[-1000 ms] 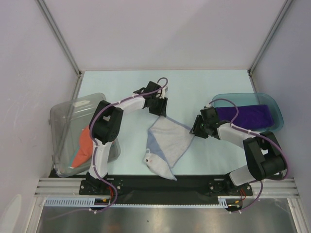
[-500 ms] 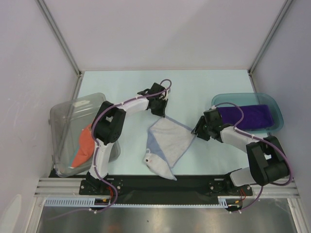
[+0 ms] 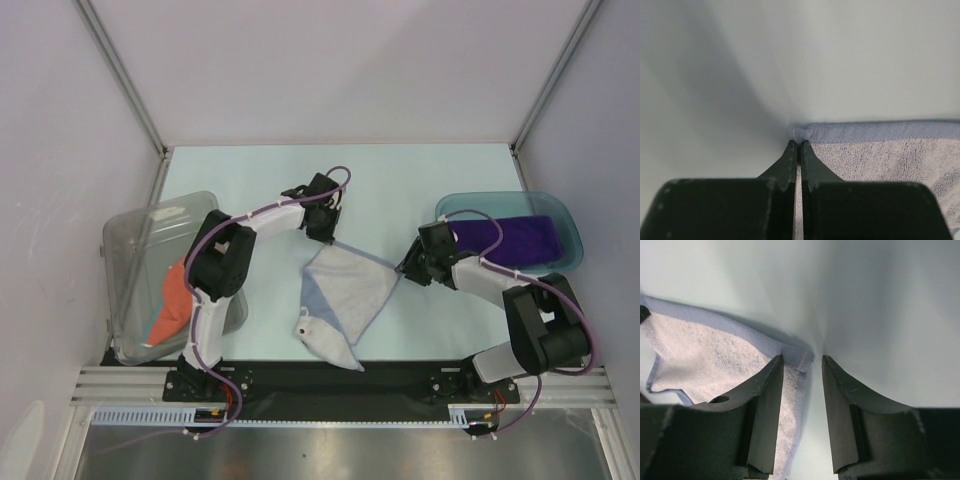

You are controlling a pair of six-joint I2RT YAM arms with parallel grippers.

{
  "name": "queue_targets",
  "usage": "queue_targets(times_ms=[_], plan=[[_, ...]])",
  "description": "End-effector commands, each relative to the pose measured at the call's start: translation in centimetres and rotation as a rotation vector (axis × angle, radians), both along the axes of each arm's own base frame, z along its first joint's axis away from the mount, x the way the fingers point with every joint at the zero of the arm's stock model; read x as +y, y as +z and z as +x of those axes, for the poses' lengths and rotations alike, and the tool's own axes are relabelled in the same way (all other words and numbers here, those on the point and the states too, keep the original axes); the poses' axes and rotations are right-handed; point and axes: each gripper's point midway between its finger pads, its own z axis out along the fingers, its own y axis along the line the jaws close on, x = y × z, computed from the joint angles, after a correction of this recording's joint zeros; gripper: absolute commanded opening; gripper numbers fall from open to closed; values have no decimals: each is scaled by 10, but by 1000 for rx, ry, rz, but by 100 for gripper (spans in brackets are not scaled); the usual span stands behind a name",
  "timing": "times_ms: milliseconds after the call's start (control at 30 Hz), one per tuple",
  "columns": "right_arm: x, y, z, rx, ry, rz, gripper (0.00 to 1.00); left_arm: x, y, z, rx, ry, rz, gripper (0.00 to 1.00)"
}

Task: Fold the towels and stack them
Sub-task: Flatten out the crumpled towel

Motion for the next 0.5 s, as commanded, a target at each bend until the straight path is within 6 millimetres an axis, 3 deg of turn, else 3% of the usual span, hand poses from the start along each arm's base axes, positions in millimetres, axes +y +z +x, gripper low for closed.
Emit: queue_targets(times_ms=[0, 300, 467], plan=[[-4, -14, -3, 48, -30, -49, 42, 17, -2, -15, 41, 29, 52, 0], [4, -25, -26, 129, -85, -62, 46, 18, 2, -19, 45, 42, 39, 0], [6, -27, -29, 143, -118, -55, 47, 22, 2, -22, 48, 55, 45, 0]])
